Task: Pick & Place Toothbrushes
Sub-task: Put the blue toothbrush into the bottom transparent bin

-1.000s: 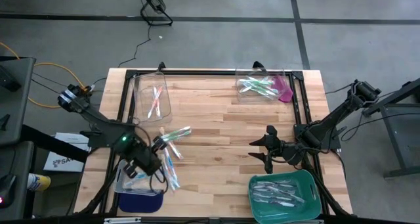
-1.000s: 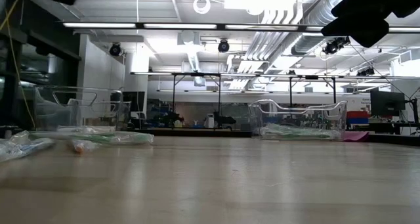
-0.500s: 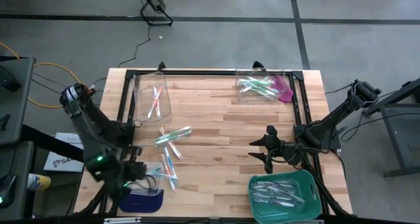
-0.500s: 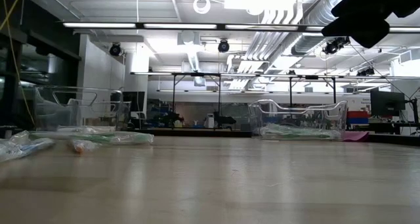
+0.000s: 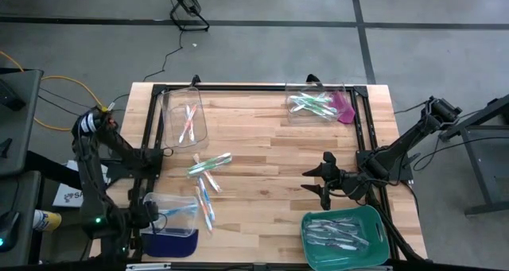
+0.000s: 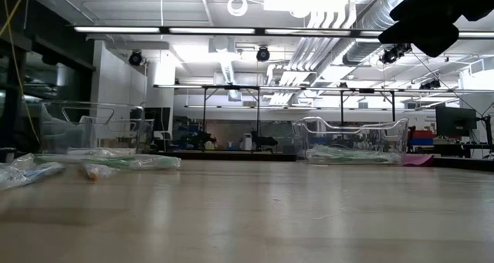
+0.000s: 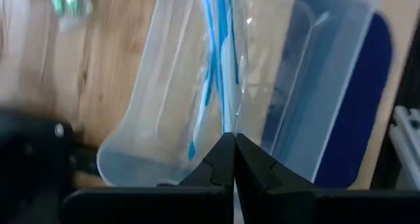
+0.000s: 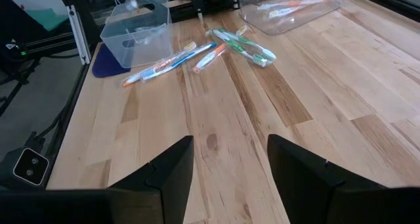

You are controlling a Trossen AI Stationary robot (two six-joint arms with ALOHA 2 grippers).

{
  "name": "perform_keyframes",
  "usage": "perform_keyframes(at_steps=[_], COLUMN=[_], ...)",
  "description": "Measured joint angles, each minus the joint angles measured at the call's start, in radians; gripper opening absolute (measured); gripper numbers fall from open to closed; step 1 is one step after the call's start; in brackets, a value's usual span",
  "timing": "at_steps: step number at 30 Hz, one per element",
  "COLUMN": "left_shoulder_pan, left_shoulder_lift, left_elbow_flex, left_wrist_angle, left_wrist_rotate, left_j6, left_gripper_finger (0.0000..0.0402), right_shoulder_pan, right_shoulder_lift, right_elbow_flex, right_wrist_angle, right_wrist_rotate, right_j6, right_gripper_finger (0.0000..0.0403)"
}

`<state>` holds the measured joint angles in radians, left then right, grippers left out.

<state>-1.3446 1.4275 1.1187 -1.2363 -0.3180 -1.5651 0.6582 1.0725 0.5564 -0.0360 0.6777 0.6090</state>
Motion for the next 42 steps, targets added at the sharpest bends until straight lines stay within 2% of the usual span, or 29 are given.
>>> perform_keyframes(at_steps=[4, 10, 20, 24, 29, 36, 39, 42], left_shoulder_pan=[0.002, 0.002, 0.002, 0.003, 0.003, 0.012, 0.051, 0.103], left_shoulder_lift=[0.038, 0.088, 0.094, 0.094, 0.094, 0.093, 0.089, 0.087], left_elbow_flex=[0.000, 0.000, 0.000, 0.000, 0.000, 0.000, 0.000, 0.000], left_wrist_angle=[-0.004, 0.011, 0.034, 0.033, 0.034, 0.026, -0.021, -0.057], left_wrist_rotate=[0.073, 0.121, 0.126, 0.126, 0.120, 0.024, 0.019, -0.011], left_j6=[-0.070, -0.094, -0.043, -0.036, -0.036, 0.007, 0.093, 0.265], left_gripper_finger=[0.0000, 0.0000, 0.0005, 0.0031, 0.0085, 0.0160, 0.0173, 0.0174], right_shoulder_pan=[0.000, 0.000, 0.000, 0.000, 0.000, 0.000, 0.000, 0.000], right_shoulder_lift=[0.000, 0.000, 0.000, 0.000, 0.000, 0.000, 0.000, 0.000], right_elbow_flex=[0.000, 0.000, 0.000, 0.000, 0.000, 0.000, 0.000, 0.000], right_wrist_angle=[0.000, 0.001, 0.000, 0.001, 0.001, 0.001, 0.002, 0.003], right_wrist_rotate=[0.000, 0.000, 0.000, 0.000, 0.000, 0.001, 0.004, 0.004], right_j6=[0.000, 0.000, 0.000, 0.000, 0.000, 0.000, 0.000, -0.001], right_gripper_finger=[0.0188, 0.0188, 0.0188, 0.0188, 0.0188, 0.0188, 0.0188, 0.0188])
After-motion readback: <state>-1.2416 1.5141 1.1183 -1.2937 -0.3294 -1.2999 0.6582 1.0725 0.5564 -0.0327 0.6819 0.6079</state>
